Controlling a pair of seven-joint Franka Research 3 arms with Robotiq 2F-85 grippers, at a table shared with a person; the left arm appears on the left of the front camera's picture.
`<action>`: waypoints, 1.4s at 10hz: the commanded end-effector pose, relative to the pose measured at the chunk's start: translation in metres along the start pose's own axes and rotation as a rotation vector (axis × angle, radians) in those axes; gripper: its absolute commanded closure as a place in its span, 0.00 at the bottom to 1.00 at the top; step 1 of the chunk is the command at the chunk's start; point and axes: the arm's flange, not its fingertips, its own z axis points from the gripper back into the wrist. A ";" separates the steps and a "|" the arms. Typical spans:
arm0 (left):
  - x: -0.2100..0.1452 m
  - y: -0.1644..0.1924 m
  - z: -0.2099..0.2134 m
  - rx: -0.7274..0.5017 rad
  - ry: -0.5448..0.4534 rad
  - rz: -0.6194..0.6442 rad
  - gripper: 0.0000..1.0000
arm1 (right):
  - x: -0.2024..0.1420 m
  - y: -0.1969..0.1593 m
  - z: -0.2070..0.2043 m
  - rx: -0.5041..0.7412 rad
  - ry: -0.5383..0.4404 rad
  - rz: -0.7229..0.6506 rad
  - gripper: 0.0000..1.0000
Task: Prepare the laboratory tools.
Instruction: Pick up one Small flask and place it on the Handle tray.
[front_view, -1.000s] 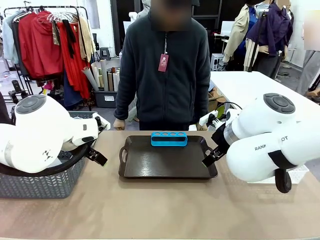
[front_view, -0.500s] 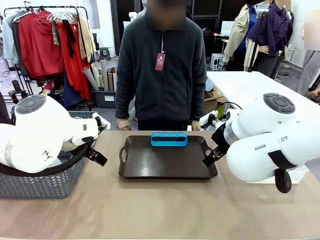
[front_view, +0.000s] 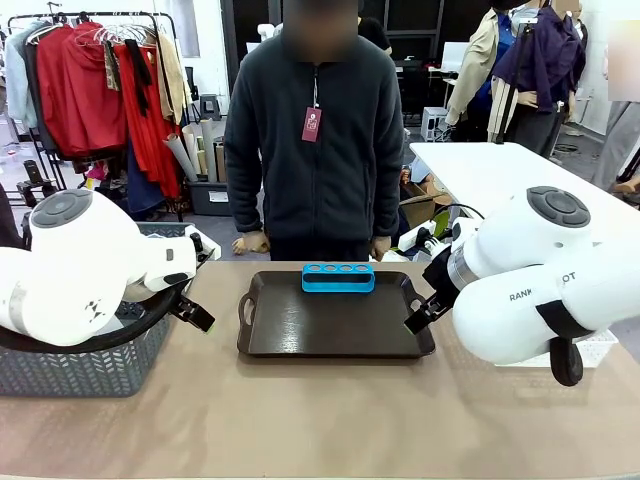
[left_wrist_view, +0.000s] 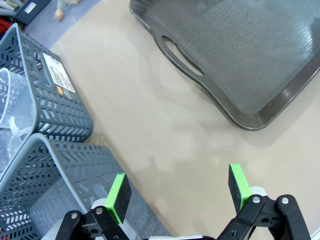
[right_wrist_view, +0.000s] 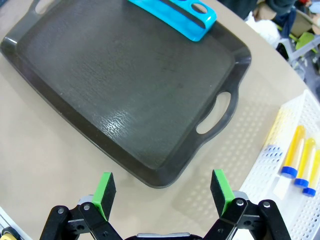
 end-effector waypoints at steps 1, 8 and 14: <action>0.000 0.001 0.000 0.001 0.000 0.001 0.00 | 0.000 0.000 0.000 0.000 -0.001 -0.001 0.00; 0.000 0.001 0.000 0.001 0.000 0.001 0.00 | 0.000 0.000 0.000 0.000 -0.001 -0.001 0.00; 0.000 0.001 0.000 0.001 0.000 0.001 0.00 | 0.000 0.000 0.000 0.000 -0.001 -0.001 0.00</action>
